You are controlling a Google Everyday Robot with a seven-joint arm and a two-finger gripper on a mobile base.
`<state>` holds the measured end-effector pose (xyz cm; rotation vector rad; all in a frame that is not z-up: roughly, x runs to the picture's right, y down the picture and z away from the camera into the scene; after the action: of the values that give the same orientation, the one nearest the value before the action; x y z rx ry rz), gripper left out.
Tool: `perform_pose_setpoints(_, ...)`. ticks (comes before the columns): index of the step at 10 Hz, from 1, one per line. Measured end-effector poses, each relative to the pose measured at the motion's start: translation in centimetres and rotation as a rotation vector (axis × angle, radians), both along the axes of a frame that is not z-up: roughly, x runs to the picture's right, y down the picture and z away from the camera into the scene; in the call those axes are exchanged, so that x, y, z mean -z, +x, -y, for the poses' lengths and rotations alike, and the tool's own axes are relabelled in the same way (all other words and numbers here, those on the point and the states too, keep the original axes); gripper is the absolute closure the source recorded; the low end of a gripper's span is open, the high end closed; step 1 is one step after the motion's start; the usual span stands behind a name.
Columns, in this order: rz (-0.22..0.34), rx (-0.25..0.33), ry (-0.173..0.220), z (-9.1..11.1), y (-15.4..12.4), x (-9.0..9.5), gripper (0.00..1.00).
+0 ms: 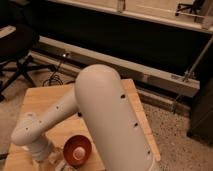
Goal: Stand the bottle upright
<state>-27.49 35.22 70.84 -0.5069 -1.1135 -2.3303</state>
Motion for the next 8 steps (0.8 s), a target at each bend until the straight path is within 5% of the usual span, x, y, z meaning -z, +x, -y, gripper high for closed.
perform_pose_setpoints(2, -0.003, -0.005, -0.004, 0.12, 0.08, -0.19, 0.42)
perform_pose_setpoints(8, -0.016, -0.009, -0.013, 0.35, 0.58, -0.74, 0.42)
